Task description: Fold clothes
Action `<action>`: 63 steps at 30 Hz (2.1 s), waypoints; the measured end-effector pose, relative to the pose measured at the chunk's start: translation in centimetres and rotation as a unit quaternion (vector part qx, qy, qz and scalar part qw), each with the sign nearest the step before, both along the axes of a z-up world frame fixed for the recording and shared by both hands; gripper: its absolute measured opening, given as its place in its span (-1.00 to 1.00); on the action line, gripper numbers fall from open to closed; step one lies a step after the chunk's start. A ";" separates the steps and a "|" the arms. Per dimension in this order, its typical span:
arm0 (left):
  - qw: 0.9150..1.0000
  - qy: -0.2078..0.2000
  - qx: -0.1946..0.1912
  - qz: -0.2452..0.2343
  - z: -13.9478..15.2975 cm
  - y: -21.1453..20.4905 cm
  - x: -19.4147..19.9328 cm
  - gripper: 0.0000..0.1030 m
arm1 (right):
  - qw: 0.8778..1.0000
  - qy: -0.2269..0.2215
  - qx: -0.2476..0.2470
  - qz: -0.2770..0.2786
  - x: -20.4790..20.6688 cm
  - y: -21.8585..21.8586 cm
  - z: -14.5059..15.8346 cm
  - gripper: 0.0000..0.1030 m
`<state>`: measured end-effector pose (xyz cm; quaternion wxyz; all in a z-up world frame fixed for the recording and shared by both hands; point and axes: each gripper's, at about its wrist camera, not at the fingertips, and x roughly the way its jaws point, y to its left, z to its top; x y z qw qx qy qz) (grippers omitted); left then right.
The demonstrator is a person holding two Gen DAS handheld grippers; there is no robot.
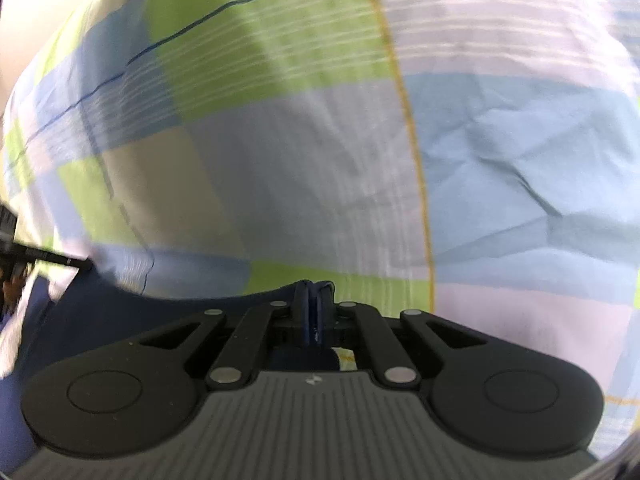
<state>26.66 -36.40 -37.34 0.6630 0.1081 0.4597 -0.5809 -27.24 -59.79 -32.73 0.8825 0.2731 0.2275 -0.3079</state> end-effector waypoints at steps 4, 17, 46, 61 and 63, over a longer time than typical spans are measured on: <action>0.999 0.029 0.002 0.030 -2.4 -0.5 1.2 -1.00 | 0.998 0.015 0.013 -0.052 0.8 -0.9 -2.2 -1.00; 0.998 -0.047 0.032 0.009 -4.4 -2.3 -1.1 -0.95 | 0.980 0.113 -0.034 -0.163 0.3 -4.3 -1.2 -0.96; 0.984 -0.124 0.125 -0.010 -0.4 13.5 8.4 -0.03 | 0.962 0.132 0.126 0.201 23.5 27.4 1.0 0.41; 0.935 -0.269 0.210 0.099 -1.7 17.6 10.3 -0.70 | 0.972 0.178 0.087 0.127 26.3 29.0 -0.8 0.54; 0.934 -0.274 0.201 0.110 0.8 20.4 7.8 -0.06 | 0.975 0.172 0.084 0.114 25.2 29.5 0.0 0.54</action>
